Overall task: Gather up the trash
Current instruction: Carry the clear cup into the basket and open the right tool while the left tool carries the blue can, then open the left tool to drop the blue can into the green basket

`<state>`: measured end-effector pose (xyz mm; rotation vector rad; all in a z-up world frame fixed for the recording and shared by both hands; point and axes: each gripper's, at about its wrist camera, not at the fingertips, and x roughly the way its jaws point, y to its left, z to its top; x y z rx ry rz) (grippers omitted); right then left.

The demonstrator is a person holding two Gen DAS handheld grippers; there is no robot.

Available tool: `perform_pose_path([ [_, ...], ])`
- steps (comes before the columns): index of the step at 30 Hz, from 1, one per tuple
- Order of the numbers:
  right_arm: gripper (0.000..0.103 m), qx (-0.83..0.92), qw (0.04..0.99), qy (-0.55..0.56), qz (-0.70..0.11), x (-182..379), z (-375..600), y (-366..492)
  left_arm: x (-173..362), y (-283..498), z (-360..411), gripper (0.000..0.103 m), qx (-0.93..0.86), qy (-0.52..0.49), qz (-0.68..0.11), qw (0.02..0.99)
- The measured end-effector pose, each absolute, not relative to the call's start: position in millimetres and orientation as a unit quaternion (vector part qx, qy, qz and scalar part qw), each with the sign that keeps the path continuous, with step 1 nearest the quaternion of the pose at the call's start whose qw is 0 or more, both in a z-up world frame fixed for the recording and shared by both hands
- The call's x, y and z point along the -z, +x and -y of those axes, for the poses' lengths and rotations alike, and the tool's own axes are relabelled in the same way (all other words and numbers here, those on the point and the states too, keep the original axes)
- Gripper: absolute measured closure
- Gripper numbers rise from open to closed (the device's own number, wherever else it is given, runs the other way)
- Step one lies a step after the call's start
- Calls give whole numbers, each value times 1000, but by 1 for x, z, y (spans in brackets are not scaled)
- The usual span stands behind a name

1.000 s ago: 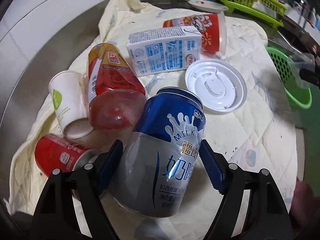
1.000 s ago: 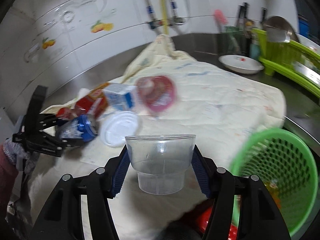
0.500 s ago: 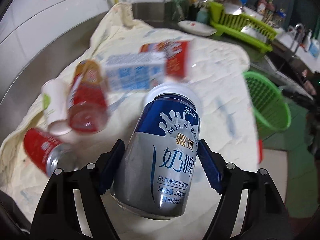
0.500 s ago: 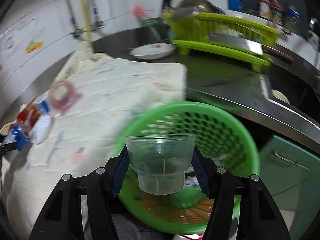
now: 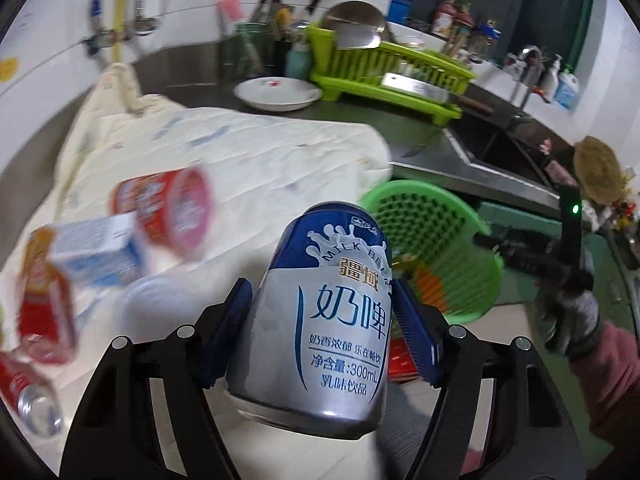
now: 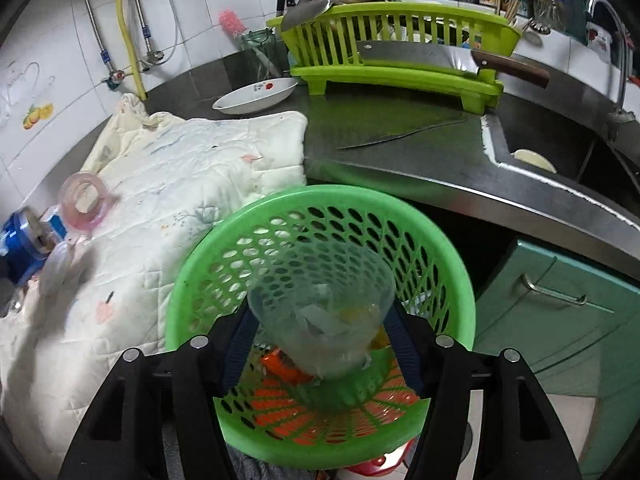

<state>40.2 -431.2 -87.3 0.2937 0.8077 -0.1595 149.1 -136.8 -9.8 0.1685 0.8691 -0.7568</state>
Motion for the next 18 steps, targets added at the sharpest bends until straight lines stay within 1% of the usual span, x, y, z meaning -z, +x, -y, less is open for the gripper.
perform_pose_path([
  [3,35,78,913,132,-379,83,430,34,11,149,168,35,375,82,-409,828],
  [10,35,78,922,137,-353,72,441,9,19,150,231,38,405,81,-416,810],
  [18,33,87,925,157,-334,67,460,-19,52,155,283,39,416,80,-448,787],
])
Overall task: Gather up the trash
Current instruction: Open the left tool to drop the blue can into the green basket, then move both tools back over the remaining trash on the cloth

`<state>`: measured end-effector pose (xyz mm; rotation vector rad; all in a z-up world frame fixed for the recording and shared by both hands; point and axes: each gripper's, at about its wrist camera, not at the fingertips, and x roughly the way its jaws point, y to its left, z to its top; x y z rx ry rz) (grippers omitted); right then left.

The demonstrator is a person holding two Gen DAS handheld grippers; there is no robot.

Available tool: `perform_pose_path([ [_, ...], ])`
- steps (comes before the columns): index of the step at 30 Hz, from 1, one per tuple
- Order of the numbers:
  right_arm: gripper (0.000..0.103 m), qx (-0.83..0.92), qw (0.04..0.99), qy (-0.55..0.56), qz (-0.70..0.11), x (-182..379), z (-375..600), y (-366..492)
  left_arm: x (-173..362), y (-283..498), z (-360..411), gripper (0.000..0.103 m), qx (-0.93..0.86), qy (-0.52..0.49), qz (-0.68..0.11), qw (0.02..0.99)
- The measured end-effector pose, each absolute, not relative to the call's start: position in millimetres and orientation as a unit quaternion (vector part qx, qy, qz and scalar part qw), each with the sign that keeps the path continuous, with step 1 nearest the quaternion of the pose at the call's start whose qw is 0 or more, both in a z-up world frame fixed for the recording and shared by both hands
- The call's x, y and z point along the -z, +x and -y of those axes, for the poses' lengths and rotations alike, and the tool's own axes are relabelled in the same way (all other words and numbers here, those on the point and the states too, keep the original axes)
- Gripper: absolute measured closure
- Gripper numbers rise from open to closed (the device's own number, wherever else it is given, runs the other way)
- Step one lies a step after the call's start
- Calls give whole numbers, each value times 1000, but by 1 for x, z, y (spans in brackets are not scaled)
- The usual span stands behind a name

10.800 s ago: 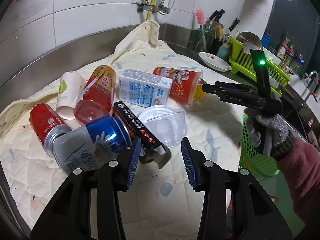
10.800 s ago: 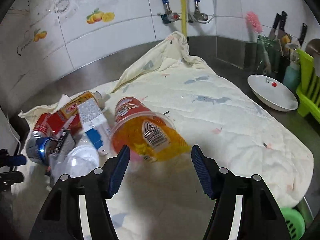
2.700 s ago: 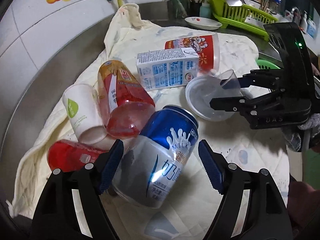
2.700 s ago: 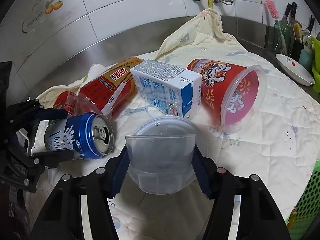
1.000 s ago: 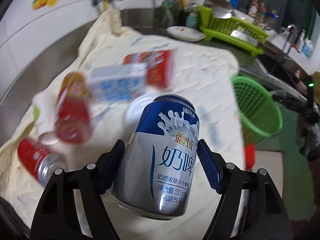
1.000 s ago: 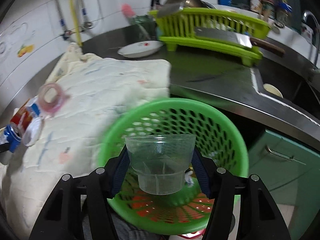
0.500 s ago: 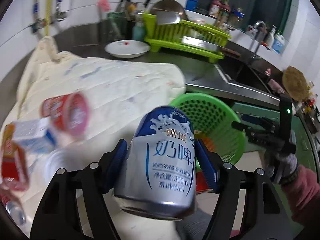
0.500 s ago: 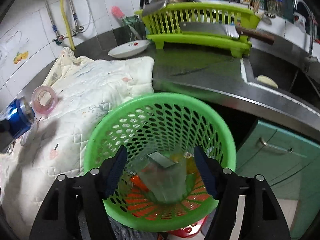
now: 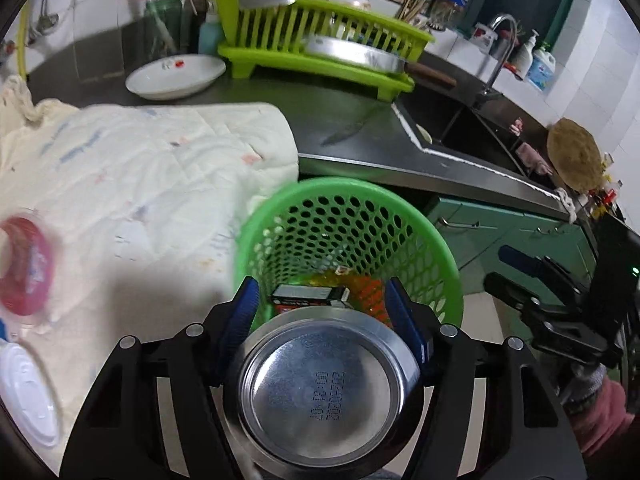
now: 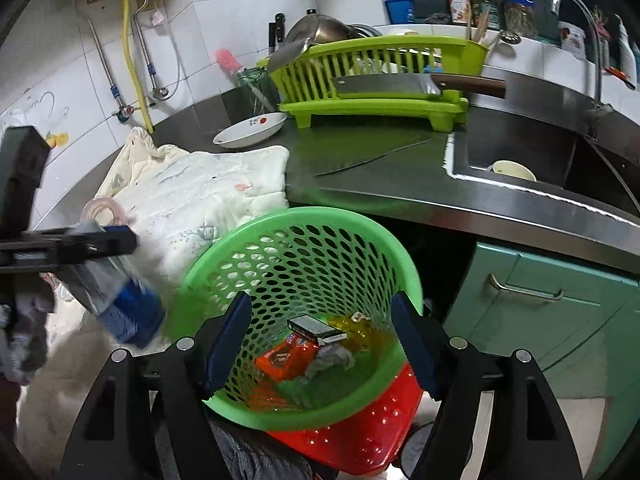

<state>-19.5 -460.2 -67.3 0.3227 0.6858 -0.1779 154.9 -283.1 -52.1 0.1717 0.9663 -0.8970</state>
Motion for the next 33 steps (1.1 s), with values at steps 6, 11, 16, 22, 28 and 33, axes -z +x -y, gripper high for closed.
perform_pose_path([
  [6,33,94,921,165,-341,77,470,-28,63,158,302,39,427,63,-456,778],
  [11,33,97,917,177,-343,83,477,-29,70,164,321,39,420,81,-451,783],
  [16,33,94,915,182,-347,87,475,-30,75,167,329,36,416,88,-446,788],
  [22,33,91,915,178,-351,89,473,-28,70,167,320,30,406,91,-437,797],
  [28,29,88,922,175,-333,78,463,-29,51,160,288,30,394,78,-422,813],
  [33,29,73,931,166,-317,63,443,-23,33,148,251,30,372,71,-405,833],
])
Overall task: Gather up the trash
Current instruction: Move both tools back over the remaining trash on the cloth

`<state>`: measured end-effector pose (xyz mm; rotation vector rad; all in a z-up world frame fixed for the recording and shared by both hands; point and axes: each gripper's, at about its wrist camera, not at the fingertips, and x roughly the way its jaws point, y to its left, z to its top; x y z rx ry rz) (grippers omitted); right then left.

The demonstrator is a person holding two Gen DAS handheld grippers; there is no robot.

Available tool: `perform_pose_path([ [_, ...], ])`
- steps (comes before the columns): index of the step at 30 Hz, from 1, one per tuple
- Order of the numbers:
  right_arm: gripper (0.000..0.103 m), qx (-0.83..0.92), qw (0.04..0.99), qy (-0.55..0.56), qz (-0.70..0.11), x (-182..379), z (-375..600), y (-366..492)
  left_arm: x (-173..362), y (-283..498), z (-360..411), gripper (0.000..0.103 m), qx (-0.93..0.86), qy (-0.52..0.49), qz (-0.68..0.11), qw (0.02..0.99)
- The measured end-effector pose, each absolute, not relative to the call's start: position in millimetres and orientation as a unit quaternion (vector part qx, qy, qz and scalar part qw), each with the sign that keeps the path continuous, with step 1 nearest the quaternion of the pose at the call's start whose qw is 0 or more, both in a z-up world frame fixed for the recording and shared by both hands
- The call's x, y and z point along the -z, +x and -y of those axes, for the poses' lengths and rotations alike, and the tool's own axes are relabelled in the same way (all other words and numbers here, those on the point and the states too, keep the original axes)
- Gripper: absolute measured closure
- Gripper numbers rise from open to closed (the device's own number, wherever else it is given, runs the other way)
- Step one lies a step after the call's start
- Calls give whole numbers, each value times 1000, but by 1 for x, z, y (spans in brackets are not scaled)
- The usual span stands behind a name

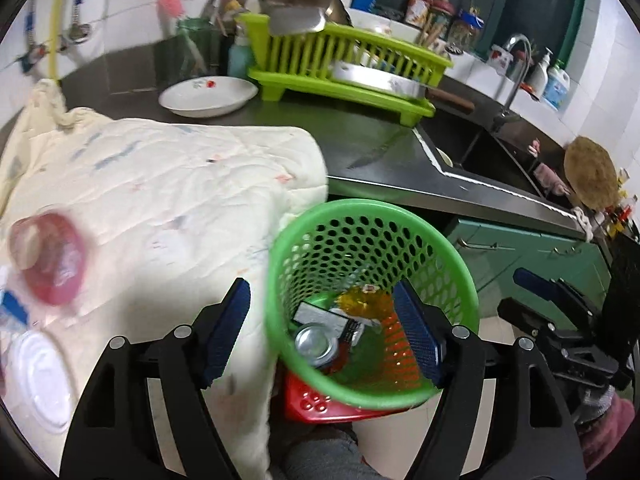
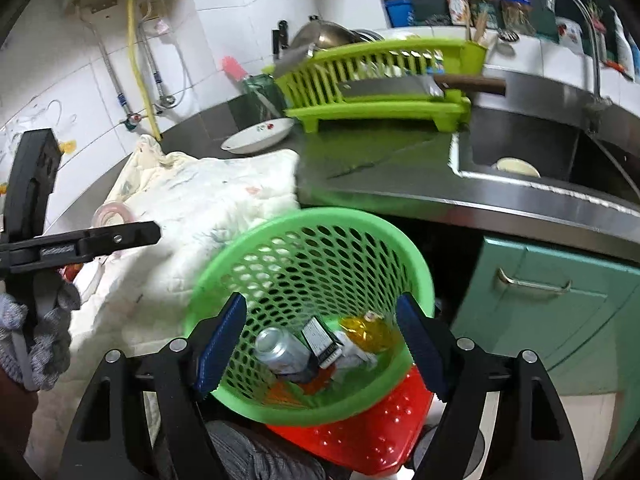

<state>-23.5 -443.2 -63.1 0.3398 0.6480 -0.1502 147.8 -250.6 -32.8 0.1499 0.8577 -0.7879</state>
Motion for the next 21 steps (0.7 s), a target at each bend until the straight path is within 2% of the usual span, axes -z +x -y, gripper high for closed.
perform_pose_path([
  [9,28,15,939,137,-316,43,384,4,26,134,166,30,315,57,-407,855],
  [21,29,-83,929,101,-348,45,278,58,21,132,34,30,189,25,-399,897],
])
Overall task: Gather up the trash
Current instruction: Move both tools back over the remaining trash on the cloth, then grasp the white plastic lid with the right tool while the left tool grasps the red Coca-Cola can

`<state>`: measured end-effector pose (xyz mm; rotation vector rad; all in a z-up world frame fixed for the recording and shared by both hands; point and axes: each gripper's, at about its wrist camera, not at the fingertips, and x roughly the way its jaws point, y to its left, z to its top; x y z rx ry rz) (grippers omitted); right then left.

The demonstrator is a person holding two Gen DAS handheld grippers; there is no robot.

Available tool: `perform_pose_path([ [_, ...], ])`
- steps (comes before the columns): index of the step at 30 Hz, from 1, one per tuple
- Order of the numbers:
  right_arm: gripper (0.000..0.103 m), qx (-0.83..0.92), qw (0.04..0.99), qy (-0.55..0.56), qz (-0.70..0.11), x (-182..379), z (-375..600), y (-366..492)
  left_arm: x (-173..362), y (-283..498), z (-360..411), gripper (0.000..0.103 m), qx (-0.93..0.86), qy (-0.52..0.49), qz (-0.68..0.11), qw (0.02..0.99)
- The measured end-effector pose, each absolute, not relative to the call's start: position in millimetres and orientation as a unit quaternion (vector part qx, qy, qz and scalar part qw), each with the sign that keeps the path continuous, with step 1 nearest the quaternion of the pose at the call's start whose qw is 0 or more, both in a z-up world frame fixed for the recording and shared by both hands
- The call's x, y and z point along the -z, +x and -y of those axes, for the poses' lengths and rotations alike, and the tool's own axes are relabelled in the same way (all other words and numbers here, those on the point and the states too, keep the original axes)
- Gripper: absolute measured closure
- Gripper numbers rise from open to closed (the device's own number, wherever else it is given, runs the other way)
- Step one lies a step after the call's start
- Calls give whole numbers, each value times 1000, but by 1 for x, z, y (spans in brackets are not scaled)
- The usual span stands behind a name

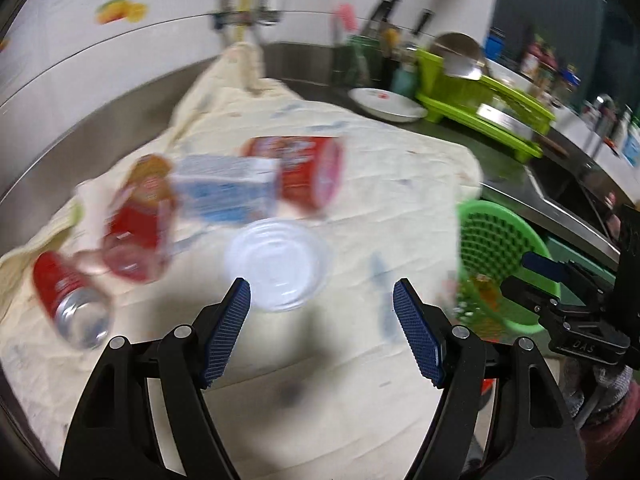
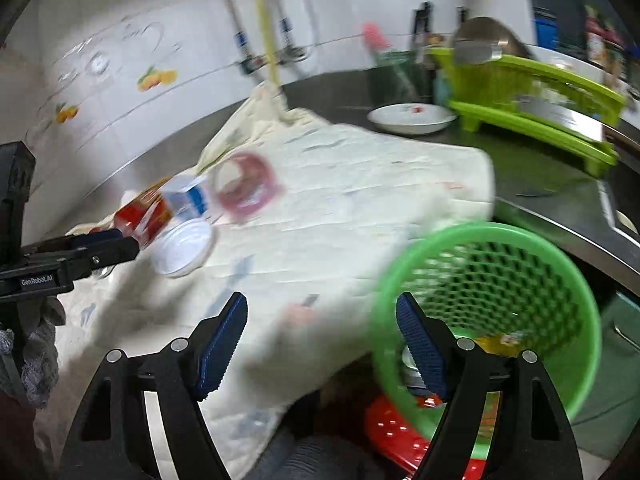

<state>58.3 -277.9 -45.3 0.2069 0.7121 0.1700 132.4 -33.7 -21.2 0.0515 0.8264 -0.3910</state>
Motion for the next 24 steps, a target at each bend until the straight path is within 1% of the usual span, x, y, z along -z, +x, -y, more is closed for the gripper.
perform_pose_path([
  [6,40,-128,919,86,-364,49,228,89,24,135,-27,30,132,-12,-406,904],
  [12,46,-161,911,76,-373,50,185,124,23,139,-73,30,78,-43,-406,909],
  [16,50,-172,903,75,-385,55,165,146,18,147,-100,30,42,-64,-404,912],
  [18,54,-174,900,75,-393,59,157,157,16,153,-115,30,19,-78,-403,912],
  [23,59,-172,893,72,-410,70,143,182,16,164,-147,30,-19,-111,-408,906],
  [24,62,-172,891,73,-413,72,141,186,17,167,-154,30,-31,-118,-408,905],
])
